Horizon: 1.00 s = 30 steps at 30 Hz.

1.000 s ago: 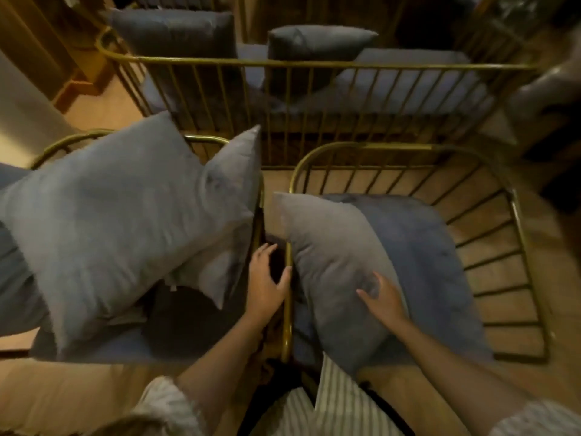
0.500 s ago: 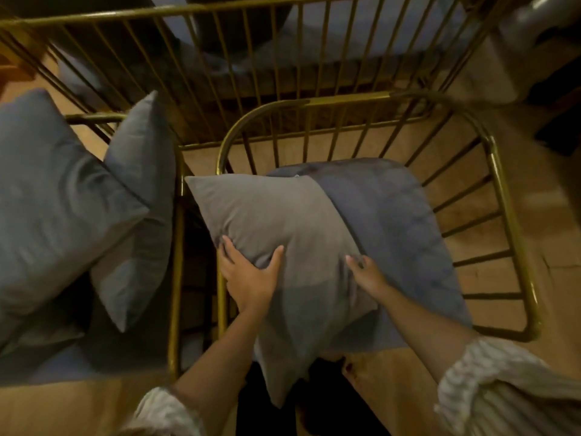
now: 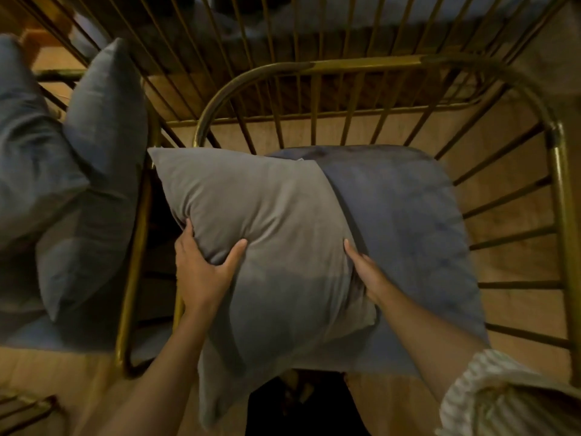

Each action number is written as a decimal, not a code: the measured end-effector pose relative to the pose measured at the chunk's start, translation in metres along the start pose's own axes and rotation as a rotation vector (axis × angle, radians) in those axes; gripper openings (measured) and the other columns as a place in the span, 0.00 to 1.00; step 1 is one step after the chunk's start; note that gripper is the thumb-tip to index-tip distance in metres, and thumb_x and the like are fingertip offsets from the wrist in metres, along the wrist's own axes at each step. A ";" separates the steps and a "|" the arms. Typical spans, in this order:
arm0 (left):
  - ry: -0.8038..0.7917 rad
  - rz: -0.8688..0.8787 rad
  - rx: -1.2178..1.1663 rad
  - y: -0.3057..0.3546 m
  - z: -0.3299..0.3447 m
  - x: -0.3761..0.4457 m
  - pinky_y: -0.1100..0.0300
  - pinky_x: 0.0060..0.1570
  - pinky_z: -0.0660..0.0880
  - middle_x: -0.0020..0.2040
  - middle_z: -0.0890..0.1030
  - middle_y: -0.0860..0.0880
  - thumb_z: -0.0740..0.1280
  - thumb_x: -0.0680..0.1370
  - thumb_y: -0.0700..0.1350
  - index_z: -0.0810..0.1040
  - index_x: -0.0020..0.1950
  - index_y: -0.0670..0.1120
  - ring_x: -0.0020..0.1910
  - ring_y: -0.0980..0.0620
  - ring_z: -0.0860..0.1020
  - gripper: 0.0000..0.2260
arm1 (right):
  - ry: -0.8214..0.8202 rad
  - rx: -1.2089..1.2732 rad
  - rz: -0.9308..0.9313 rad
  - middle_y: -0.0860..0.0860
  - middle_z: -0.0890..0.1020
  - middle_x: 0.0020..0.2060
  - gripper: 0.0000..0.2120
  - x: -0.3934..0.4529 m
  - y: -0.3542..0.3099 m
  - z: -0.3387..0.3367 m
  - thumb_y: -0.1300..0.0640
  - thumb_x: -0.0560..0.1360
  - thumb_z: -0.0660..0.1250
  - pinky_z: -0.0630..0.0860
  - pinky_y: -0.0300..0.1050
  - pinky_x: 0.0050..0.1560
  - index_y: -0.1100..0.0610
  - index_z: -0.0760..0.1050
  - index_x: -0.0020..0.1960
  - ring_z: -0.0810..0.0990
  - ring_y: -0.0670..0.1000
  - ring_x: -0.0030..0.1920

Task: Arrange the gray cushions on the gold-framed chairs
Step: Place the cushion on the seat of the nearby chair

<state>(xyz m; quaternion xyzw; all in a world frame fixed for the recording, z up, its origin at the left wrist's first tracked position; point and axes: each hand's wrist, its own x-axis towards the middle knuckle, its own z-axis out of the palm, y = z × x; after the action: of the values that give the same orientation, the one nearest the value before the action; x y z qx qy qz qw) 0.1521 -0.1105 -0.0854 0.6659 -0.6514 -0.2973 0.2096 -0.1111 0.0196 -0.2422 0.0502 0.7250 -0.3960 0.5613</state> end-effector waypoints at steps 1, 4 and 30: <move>0.001 -0.003 -0.018 0.001 -0.002 0.000 0.47 0.70 0.66 0.76 0.65 0.49 0.74 0.66 0.66 0.57 0.78 0.53 0.74 0.46 0.66 0.47 | -0.011 0.028 -0.024 0.53 0.82 0.62 0.58 -0.005 0.001 -0.002 0.23 0.48 0.74 0.74 0.51 0.66 0.58 0.75 0.68 0.80 0.55 0.60; -0.032 0.001 -0.112 0.008 -0.006 -0.001 0.48 0.71 0.67 0.75 0.67 0.51 0.75 0.65 0.66 0.59 0.77 0.55 0.72 0.49 0.68 0.46 | 0.011 0.072 -0.086 0.53 0.82 0.61 0.49 -0.034 -0.002 -0.013 0.29 0.55 0.76 0.76 0.50 0.64 0.58 0.75 0.67 0.81 0.54 0.58; -0.486 -0.245 0.065 -0.024 0.108 -0.049 0.38 0.73 0.60 0.80 0.56 0.42 0.75 0.63 0.67 0.42 0.80 0.57 0.77 0.37 0.58 0.57 | 0.254 -0.129 -0.143 0.48 0.73 0.71 0.60 -0.114 0.096 -0.129 0.20 0.51 0.69 0.72 0.61 0.68 0.46 0.62 0.76 0.72 0.56 0.70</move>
<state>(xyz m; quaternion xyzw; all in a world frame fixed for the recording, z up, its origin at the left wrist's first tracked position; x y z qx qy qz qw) 0.0994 -0.0482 -0.1746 0.6551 -0.6063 -0.4507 -0.0119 -0.1196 0.2083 -0.1875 0.0122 0.8157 -0.3780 0.4378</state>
